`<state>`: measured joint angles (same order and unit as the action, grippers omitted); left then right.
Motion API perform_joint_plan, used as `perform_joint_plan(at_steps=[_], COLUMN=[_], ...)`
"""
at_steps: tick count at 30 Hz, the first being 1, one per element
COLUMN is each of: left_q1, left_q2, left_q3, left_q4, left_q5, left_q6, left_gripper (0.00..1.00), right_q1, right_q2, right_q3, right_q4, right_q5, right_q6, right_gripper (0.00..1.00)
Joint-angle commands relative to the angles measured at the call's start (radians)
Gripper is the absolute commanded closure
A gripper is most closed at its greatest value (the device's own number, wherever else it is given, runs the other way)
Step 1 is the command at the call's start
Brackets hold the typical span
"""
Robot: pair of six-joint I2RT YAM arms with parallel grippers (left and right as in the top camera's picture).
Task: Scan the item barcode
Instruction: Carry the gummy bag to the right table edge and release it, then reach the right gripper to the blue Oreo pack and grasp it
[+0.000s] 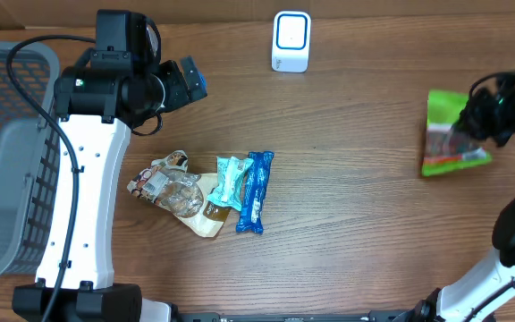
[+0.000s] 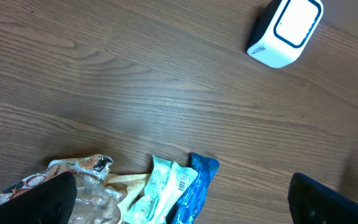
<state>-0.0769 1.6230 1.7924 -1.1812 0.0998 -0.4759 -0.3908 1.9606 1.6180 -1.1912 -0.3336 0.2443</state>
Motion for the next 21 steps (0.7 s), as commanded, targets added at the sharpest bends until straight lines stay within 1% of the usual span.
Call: perform_joint_plan(at_steps=[1,2,3,4,5,7,10,14,17,18,20,21], left_q1=[-0.002,-0.002,-0.002,-0.002,-0.002,-0.002,-0.002,-0.002,-0.002,-0.002,-0.002,-0.002], left_q2=[0.010,0.010,0.010,0.010,0.010,0.010,0.010,0.010,0.010,0.010,0.010,0.010], left_q3=[0.003,0.003,0.003,0.003,0.003,0.003,0.003,0.003,0.003,0.003,0.003,0.003], left_q4=[0.003,0.003,0.003,0.003,0.003,0.003,0.003,0.003,0.003,0.003,0.003,0.003], left_q5=[-0.006,-0.006,-0.006,-0.006,-0.006,-0.006,-0.006,-0.006,-0.006,-0.006,-0.006,-0.006], left_q6=[-0.003,-0.003,-0.003,-0.003,-0.003,-0.003,-0.003,-0.003,-0.003,-0.003,-0.003,-0.003], left_gripper=[0.00,0.00,0.00,0.00,0.01,0.00,0.00,0.00,0.00,0.00,0.00,0.00], right_q1=[-0.010,-0.014,-0.019,-0.026,-0.031,-0.051,-0.081,-0.102,-0.091,-0.082,-0.056,-0.043], right_q2=[-0.006,-0.006,-0.006,-0.006,-0.006,-0.008,-0.008,-0.008,-0.008,-0.008,-0.008,-0.009], right_q3=[-0.074,-0.088,-0.095,-0.096,-0.095,-0.075,-0.002,0.190,0.360,0.409,0.497,0.521], right_q4=[0.039,0.045,0.044,0.035,0.031,-0.003,-0.087,-0.246,-0.360,-0.385,-0.413,-0.412], right_q5=[0.049,0.049,0.049,0.049,0.048,0.031,0.002,-0.001,-0.002,-0.007,-0.094,-0.158], right_q6=[0.023,0.023,0.023,0.023,0.023,0.022,0.021,0.009,-0.040,-0.040,-0.040,-0.041], right_gripper=[0.96,0.96,0.94,0.76,0.63,0.60,0.62,0.62,0.59,0.54,0.26,0.19])
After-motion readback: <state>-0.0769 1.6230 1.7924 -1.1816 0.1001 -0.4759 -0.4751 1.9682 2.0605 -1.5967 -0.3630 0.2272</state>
